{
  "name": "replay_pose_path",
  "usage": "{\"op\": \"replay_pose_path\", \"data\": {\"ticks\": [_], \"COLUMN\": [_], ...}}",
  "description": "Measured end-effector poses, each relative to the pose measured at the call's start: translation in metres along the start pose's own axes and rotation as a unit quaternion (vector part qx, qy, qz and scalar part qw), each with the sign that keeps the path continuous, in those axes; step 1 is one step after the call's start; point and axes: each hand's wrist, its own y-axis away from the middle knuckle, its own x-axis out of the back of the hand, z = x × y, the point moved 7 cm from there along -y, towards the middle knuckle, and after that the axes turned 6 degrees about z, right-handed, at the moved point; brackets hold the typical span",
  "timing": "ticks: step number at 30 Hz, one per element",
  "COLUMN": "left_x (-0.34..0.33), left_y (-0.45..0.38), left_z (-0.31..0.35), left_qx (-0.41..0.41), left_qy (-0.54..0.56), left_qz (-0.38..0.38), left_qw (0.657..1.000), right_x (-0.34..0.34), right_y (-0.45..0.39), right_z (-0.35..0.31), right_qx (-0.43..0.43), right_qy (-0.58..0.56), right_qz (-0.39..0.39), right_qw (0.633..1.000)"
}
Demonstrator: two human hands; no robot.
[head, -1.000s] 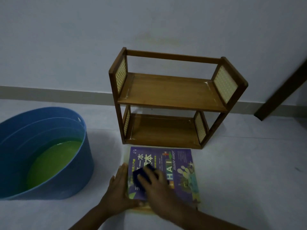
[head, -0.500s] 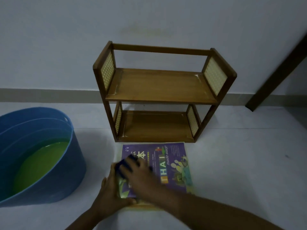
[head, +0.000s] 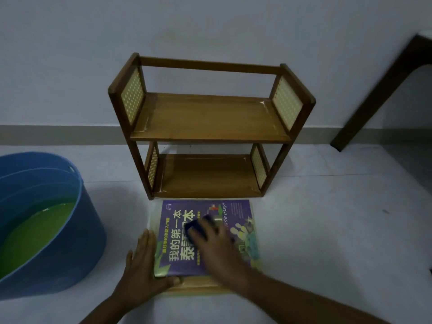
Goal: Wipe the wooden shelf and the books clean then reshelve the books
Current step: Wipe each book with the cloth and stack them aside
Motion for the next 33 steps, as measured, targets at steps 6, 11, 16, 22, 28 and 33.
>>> {"op": "replay_pose_path", "data": {"ticks": [6, 11, 16, 22, 28, 33], "left_x": [-0.003, -0.003, -0.004, -0.007, 0.013, -0.013], "left_y": [0.004, 0.003, 0.001, 0.002, 0.005, -0.014], "left_z": [-0.002, 0.0, 0.0, -0.005, 0.049, 0.073], "left_qx": [0.015, 0.01, 0.006, 0.023, -0.158, -0.232], "left_qy": [-0.015, -0.012, -0.006, -0.026, -0.181, -0.316], "left_qz": [-0.005, -0.02, -0.017, -0.016, 0.074, -0.008], "left_qw": [1.0, 1.0, 1.0, 0.999, 0.968, 0.92], "right_x": [-0.005, 0.028, 0.008, 0.002, 0.028, 0.028], "right_y": [0.024, 0.033, 0.042, 0.039, 0.044, 0.045], "right_z": [-0.012, 0.117, 0.07, -0.011, 0.104, 0.11], "right_qx": [0.139, -0.138, -0.125, 0.086, -0.18, -0.227], "right_qy": [0.006, 0.028, 0.054, 0.03, -0.01, -0.081], "right_qz": [0.003, 0.063, 0.023, -0.027, 0.056, 0.048], "right_qw": [0.99, 0.988, 0.99, 0.995, 0.982, 0.969]}}
